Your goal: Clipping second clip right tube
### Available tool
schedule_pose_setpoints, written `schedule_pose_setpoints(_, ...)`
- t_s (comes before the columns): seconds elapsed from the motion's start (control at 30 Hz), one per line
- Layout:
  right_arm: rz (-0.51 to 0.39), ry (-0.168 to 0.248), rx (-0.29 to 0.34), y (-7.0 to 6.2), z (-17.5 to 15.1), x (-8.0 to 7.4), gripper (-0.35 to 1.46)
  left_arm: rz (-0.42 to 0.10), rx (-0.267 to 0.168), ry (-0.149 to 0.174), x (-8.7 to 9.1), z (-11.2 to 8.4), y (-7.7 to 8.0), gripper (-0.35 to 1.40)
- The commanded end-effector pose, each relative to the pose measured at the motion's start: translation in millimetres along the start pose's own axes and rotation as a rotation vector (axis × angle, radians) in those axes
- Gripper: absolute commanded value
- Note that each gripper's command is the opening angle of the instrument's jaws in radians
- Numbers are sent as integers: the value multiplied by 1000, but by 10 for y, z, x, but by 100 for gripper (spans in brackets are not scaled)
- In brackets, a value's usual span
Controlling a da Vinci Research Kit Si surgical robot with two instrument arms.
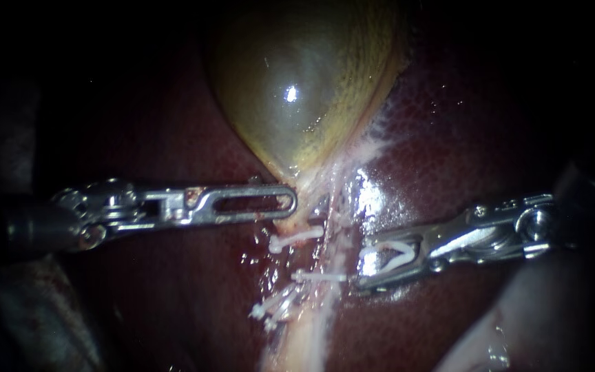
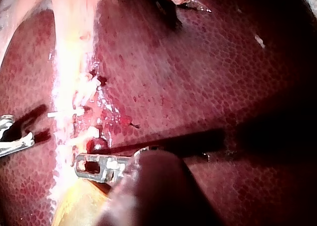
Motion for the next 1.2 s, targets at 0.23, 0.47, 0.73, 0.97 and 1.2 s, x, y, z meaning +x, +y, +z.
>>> schedule_pose_setpoints(0.23,-5,0,0,0,1,1,51,-1,0,0,-1,-1,3,-35)
schedule_pose_setpoints(0.47,57,5,-6,-3,10,5,53,-3,3,-6,-4,-11,13,-35)
schedule_pose_setpoints(0.73,87,10,-12,-2,23,7,53,-4,11,-25,-8,-30,21,-35)
schedule_pose_setpoints(0.97,90,14,-19,6,36,1,53,-3,11,-36,-12,-48,23,-35)
schedule_pose_setpoints(1.2,91,19,-26,11,50,-5,52,-9,5,-44,-11,-69,37,-35)
